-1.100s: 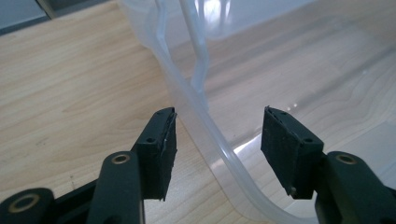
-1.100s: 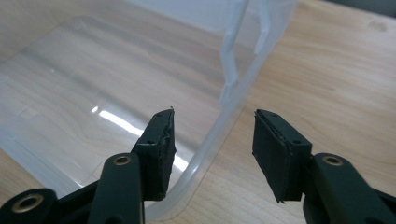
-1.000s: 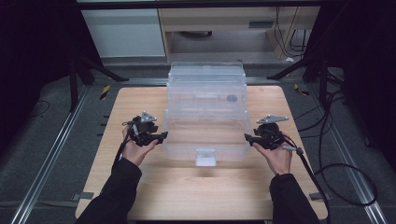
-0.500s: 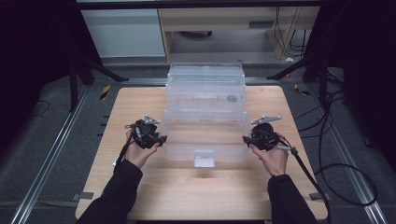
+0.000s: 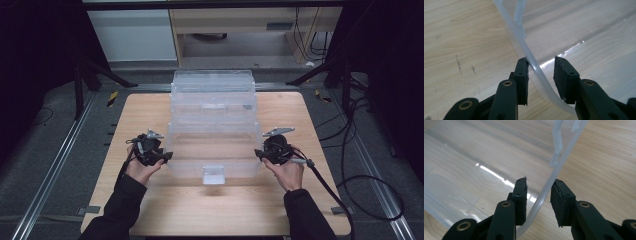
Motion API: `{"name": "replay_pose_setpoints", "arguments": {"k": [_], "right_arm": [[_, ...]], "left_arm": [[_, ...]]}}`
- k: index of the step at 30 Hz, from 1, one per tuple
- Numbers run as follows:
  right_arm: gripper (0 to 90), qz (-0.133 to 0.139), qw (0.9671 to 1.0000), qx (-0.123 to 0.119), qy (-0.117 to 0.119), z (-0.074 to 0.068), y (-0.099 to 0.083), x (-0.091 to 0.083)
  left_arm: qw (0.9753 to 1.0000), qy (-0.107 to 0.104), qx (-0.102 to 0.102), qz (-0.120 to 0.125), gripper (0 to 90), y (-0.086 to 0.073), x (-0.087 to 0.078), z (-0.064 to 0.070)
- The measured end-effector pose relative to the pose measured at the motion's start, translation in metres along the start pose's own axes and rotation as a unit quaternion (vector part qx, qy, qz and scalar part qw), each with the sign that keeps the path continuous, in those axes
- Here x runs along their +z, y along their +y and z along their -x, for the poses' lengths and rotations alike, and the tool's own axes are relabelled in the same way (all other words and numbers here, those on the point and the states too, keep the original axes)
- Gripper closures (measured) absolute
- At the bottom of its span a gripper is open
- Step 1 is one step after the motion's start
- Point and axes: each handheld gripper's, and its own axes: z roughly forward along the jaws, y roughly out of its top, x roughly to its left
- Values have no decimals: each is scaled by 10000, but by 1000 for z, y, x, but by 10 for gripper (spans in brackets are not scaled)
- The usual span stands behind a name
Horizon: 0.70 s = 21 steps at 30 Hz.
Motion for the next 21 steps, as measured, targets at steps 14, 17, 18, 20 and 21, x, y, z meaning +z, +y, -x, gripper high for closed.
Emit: {"name": "replay_pose_setpoints", "arguments": {"k": [14,17,18,20,21], "right_arm": [[433,618,9978,123,-226,20,3,-30],[399,565,9977,128,-351,28,-2,-34],[395,635,9972,150,-367,33,-6,-37],[382,695,9967,282,-299,38,-10,-42],[380,712,9965,329,-290,40,-12,-44]], "left_arm": [[9980,155,55,617,469,3,-51,-20],[9969,226,-94,751,453,-9,-61,-32],[9965,253,-115,792,451,-13,-63,-34],[9956,251,-149,888,446,-24,-67,-40],[9953,266,-174,910,450,-30,-69,-44]]}}
